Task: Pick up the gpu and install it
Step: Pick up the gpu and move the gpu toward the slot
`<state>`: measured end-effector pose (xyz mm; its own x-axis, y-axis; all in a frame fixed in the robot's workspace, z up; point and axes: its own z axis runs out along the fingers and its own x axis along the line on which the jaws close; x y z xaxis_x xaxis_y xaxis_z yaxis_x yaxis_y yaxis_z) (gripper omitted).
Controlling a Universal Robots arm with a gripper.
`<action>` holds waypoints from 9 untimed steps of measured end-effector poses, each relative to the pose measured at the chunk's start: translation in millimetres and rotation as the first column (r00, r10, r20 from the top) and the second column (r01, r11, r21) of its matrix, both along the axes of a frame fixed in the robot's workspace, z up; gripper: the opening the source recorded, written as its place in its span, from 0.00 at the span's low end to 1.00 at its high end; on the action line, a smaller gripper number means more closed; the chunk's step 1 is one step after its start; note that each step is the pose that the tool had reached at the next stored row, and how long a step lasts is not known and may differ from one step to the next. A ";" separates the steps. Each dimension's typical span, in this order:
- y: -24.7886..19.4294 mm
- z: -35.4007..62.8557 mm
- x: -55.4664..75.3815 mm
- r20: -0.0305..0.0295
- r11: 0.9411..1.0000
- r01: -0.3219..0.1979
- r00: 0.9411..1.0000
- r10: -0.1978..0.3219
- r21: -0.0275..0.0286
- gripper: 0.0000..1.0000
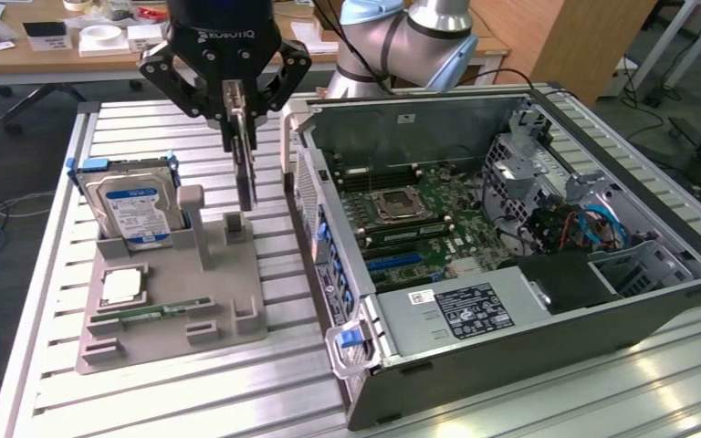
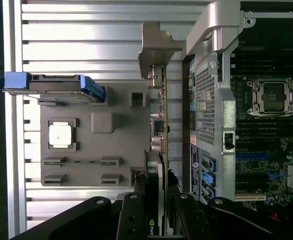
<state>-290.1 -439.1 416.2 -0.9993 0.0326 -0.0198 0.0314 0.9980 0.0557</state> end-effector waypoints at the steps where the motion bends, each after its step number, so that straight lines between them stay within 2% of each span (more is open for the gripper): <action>1: 0.0 0.0 1.3 0.000 1.000 0.000 1.000 0.000 0.000 0.27; 9: 0.0 0.0 13.0 0.000 1.000 0.000 1.000 0.000 0.000 0.27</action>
<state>-277.2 -439.1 416.1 -0.9993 0.0327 -0.0198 0.0315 0.9979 0.0559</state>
